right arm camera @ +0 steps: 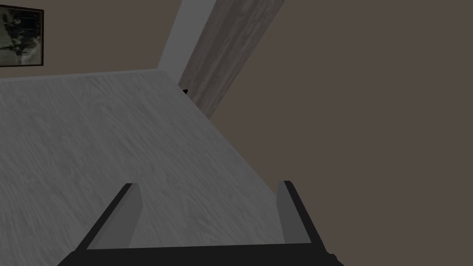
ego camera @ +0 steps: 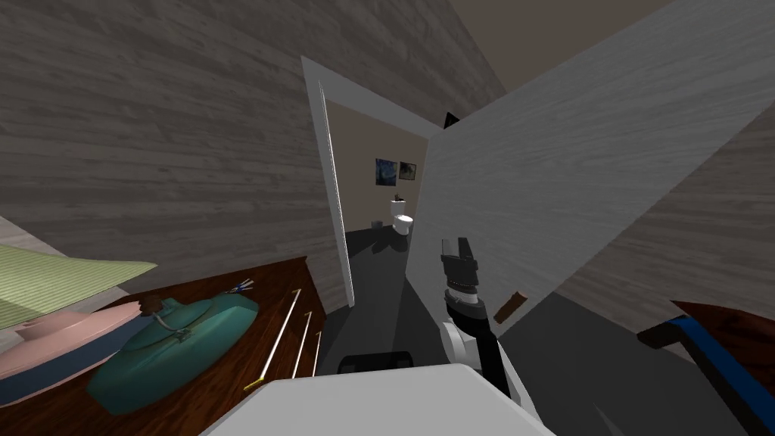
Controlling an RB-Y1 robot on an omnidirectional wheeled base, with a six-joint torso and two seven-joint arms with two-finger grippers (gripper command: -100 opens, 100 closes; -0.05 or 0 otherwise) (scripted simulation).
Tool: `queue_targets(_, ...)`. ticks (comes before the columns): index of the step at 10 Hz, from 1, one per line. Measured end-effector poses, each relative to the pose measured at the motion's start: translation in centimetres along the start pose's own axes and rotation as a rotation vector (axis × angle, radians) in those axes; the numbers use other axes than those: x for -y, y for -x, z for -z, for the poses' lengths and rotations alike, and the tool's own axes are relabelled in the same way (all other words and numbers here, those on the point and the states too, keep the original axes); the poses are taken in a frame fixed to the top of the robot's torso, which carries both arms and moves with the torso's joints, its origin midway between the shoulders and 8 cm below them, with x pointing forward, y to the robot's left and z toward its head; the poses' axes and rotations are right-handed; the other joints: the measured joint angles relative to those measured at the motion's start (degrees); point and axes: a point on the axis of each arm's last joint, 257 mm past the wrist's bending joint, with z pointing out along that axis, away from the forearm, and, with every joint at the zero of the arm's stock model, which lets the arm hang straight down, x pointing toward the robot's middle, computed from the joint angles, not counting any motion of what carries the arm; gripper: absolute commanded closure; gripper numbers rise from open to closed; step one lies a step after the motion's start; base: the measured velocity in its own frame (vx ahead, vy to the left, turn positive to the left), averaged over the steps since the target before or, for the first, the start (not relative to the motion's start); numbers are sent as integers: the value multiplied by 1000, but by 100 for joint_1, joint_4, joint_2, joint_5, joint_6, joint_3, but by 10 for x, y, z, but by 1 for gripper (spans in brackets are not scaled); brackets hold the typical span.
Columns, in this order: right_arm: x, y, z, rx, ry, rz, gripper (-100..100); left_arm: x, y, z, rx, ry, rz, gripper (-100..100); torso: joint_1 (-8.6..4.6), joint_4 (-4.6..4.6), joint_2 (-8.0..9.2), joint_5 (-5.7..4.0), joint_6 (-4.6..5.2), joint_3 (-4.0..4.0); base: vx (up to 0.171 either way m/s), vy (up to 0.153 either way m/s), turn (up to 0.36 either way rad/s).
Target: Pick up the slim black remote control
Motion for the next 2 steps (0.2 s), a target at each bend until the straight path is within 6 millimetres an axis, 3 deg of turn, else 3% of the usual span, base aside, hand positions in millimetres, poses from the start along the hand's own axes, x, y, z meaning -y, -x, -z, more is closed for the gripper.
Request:
queue_targets(1, 0, 0, 0, 0, 0, 0, 0, 0, -1, 4, -3, 0, -25, 100, 0, -1, -4, -1, -5, -2, 83, -10, 71)
queue_targets(2, 0, 0, 0, 0, 0, 0, 0, 0, 0, 4, -2, 0, -29, 0, 5, 3, 19, 2, 9, 10, 13, -3, -11)
